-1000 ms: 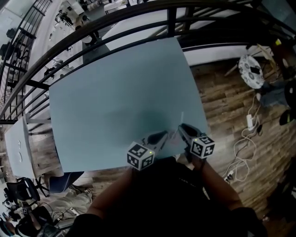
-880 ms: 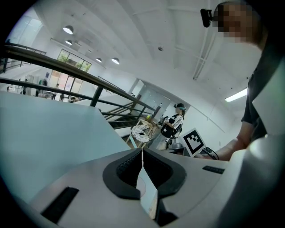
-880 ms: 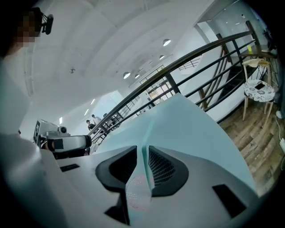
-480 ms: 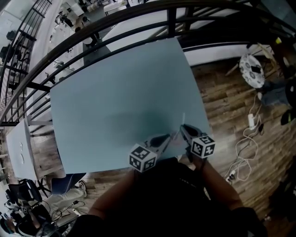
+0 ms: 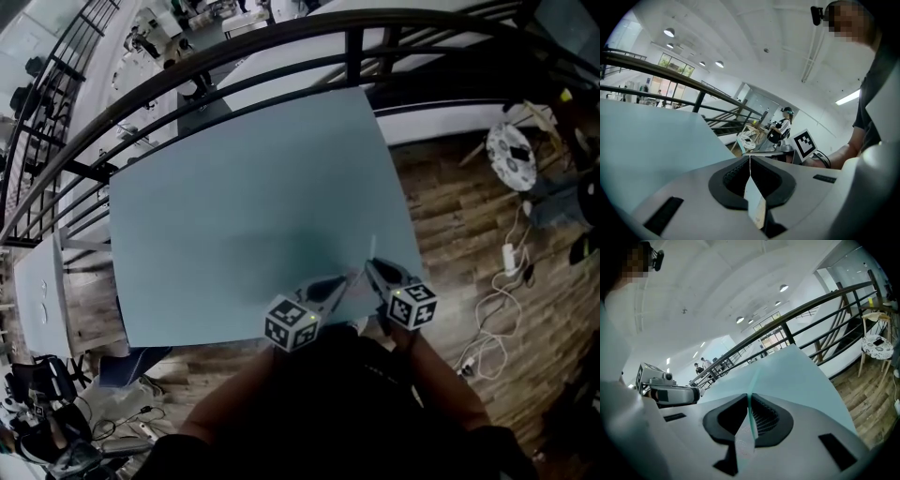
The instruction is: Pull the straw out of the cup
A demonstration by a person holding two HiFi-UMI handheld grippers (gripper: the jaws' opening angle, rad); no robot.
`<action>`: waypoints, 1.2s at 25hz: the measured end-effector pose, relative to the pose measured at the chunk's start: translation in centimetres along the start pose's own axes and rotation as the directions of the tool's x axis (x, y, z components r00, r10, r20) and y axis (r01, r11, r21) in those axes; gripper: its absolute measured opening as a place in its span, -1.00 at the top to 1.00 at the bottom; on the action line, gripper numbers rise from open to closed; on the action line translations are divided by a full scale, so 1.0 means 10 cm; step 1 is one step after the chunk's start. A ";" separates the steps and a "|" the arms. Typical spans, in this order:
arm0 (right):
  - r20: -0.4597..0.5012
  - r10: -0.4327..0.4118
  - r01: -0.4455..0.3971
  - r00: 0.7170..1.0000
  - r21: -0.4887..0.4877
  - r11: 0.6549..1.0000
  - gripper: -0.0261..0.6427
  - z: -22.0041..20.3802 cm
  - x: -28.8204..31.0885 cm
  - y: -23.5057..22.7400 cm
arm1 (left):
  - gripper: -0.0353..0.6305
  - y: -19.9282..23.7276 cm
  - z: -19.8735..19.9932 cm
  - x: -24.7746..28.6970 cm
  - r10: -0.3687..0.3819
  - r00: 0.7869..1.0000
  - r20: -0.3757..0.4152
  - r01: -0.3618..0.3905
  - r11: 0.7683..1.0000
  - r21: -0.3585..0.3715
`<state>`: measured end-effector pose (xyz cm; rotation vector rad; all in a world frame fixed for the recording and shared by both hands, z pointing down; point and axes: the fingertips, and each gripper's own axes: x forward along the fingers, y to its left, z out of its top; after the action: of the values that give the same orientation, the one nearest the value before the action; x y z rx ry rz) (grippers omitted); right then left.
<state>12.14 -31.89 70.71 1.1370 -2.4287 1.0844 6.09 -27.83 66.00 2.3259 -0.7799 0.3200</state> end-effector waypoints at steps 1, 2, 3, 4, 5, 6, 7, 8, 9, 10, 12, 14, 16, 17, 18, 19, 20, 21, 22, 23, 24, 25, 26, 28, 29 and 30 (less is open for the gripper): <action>0.005 0.004 -0.004 1.000 -0.005 1.000 0.80 0.02 -0.03 0.02 | 0.84 -0.02 0.00 -0.01 0.004 1.000 0.005 -0.004 1.000 0.003; 0.011 0.008 -0.008 1.000 -0.011 1.000 0.80 0.04 -0.06 0.04 | 0.84 -0.05 0.00 -0.01 0.008 1.000 0.009 -0.008 1.000 0.005; 0.017 0.014 -0.013 1.000 -0.015 1.000 0.80 0.06 -0.10 0.07 | 0.84 -0.08 0.00 -0.02 0.011 1.000 0.009 -0.011 1.000 0.004; 0.025 0.020 -0.019 0.999 -0.019 1.000 0.80 0.09 -0.15 0.09 | 0.84 -0.12 -0.01 -0.02 0.014 1.000 0.009 -0.014 1.000 0.001; 0.033 0.027 -0.026 0.999 -0.023 0.999 0.80 0.11 -0.19 0.10 | 0.84 -0.16 0.00 -0.02 0.017 1.000 0.012 -0.017 1.000 -0.003; 0.043 0.034 -0.033 0.998 -0.030 0.999 0.80 0.13 -0.24 0.12 | 0.85 -0.20 0.00 -0.01 0.022 1.000 0.016 -0.022 1.000 -0.007; 0.053 0.041 -0.039 0.998 -0.037 0.999 0.80 0.16 -0.30 0.13 | 0.84 -0.23 0.00 0.00 0.027 0.999 0.021 -0.027 1.000 -0.010; 0.064 0.046 -0.044 0.997 -0.042 0.998 0.80 0.19 -0.36 0.14 | 0.84 -0.26 -0.01 0.01 0.033 0.999 0.025 -0.033 0.999 -0.014; 0.075 0.050 -0.047 0.996 -0.046 0.998 0.80 0.23 -0.42 0.15 | 0.85 -0.29 -0.01 0.03 0.039 0.999 0.029 -0.038 0.999 -0.019; 0.087 0.054 -0.050 0.995 -0.046 0.998 0.80 0.26 -0.49 0.17 | 0.85 -0.32 -0.02 0.05 0.044 0.998 0.033 -0.043 0.999 -0.021; 0.110 0.064 -0.059 0.992 -0.046 0.997 0.80 0.31 -0.61 0.22 | 0.85 -0.41 0.00 0.06 0.053 0.998 0.040 -0.052 0.998 -0.019; 0.129 0.074 -0.068 0.989 -0.050 0.996 0.80 0.34 -0.72 0.25 | 0.85 -0.52 0.03 0.07 0.059 0.997 0.050 -0.058 0.998 -0.012; 0.144 0.083 -0.075 0.986 -0.061 0.995 0.80 0.38 -0.84 0.28 | 0.85 -0.62 0.08 0.11 0.063 0.996 0.059 -0.063 0.998 0.000; 0.150 0.088 -0.079 0.985 -0.068 0.995 0.80 0.40 -0.89 0.29 | 0.85 -0.66 0.10 0.13 0.065 0.996 0.064 -0.065 0.998 0.007; 0.154 0.094 -0.084 0.984 -0.075 0.994 0.80 0.40 -0.94 0.30 | 0.85 -0.71 0.11 0.15 0.065 0.996 0.069 -0.066 0.998 0.015; 0.158 0.101 -0.089 0.982 -0.083 0.993 0.80 0.40 -0.99 0.31 | 0.85 -0.76 0.12 0.18 0.064 0.995 0.073 -0.066 0.998 0.022; 0.163 0.107 -0.093 0.981 -0.090 0.992 0.80 0.40 -1.03 0.32 | 0.85 -0.80 0.12 0.20 0.061 0.995 0.077 -0.064 0.998 0.030; 0.170 0.112 -0.096 0.979 -0.095 0.991 0.80 0.40 -1.08 0.32 | 0.85 -0.84 0.12 0.23 0.058 0.995 0.079 -0.061 0.997 0.036; 0.177 0.115 -0.099 0.977 -0.100 0.990 0.80 0.41 -1.12 0.32 | 0.85 -0.87 0.12 0.26 0.055 0.995 0.081 -0.059 0.997 0.042; 0.184 0.119 -0.101 0.976 -0.105 0.989 0.80 0.41 -1.16 0.32 | 0.85 -0.90 0.12 0.27 0.053 0.995 0.083 -0.057 0.997 0.049; 0.189 0.123 -0.104 0.974 -0.111 0.988 0.80 0.42 -1.19 0.32 | 0.85 -0.93 0.13 0.28 0.052 0.995 0.086 -0.057 0.997 0.056; 0.192 0.128 -0.107 0.973 -0.118 0.987 0.80 0.41 -1.23 0.34 | 0.85 -0.95 0.14 0.28 0.053 0.995 0.090 -0.059 0.996 0.064; 0.194 0.133 -0.110 0.972 -0.123 0.986 0.80 0.41 -1.25 0.36 | 0.85 -0.97 0.16 0.27 0.054 0.994 0.095 -0.061 0.996 0.070; 0.195 0.143 -0.119 0.970 -0.127 0.985 0.80 0.40 -1.30 0.39 | 0.85 -1.03 0.18 0.24 0.050 0.993 0.110 -0.058 0.996 0.075; 0.195 0.150 -0.127 0.969 -0.126 0.984 0.80 0.40 -1.32 0.41 | 0.85 -1.07 0.19 0.22 0.042 0.992 0.121 -0.051 0.996 0.072; 0.194 0.158 -0.135 0.968 -0.124 0.983 0.80 0.38 -1.34 0.43 | 0.85 -1.10 0.19 0.20 0.034 0.991 0.132 -0.043 0.997 0.068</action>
<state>18.17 -25.37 59.17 1.0954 -2.7321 0.8986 14.42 -23.28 59.77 2.4202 -0.8914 0.2167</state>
